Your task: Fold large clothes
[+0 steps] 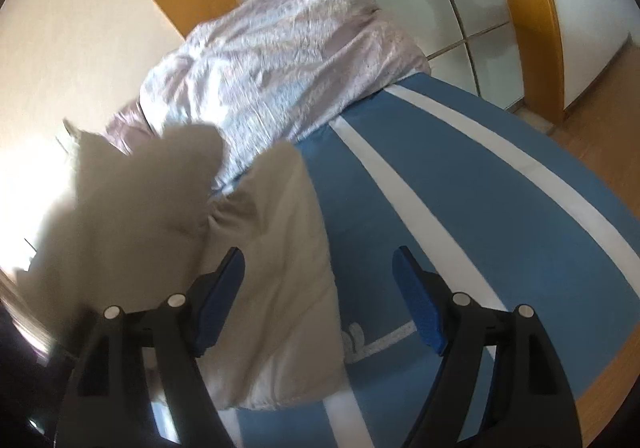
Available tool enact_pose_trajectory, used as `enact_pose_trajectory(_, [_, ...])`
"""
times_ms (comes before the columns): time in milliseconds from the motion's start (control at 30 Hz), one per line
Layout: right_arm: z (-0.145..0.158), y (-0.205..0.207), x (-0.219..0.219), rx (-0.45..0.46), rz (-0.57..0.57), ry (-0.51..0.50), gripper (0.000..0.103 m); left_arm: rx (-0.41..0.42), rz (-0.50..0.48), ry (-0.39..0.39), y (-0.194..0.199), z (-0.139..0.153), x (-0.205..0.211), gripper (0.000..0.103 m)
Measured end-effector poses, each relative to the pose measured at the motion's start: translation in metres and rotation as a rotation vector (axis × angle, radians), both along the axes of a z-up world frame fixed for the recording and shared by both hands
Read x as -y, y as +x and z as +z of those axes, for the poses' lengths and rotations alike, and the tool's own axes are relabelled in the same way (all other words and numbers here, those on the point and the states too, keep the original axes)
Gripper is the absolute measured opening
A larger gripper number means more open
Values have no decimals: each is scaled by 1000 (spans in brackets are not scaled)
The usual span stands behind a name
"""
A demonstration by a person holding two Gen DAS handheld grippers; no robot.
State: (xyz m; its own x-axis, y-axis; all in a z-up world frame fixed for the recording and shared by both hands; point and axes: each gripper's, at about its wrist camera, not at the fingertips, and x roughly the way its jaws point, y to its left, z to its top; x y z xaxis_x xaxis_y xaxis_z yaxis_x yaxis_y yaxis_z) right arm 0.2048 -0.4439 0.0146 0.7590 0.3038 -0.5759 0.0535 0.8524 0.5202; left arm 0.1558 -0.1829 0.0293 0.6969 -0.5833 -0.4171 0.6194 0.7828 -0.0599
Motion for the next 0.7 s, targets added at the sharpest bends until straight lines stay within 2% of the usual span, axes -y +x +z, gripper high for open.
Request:
enact_pose_trajectory(133, [29, 4, 7, 59, 69, 69, 77, 9, -20, 70, 0, -13, 18, 36])
enact_pose_trajectory(333, [78, 27, -22, 95, 273, 61, 77, 21, -29, 131, -6, -27, 37, 39])
enact_pose_trajectory(467, [92, 55, -58, 42, 391, -22, 77, 49, -30, 190, -8, -36, 54, 43])
enact_pose_trajectory(567, [88, 72, -79, -28, 437, -85, 76, 61, -31, 224, -9, -41, 64, 44])
enact_pose_trajectory(700, [77, 85, -85, -79, 452, -82, 75, 67, -36, 250, -9, -48, 69, 44])
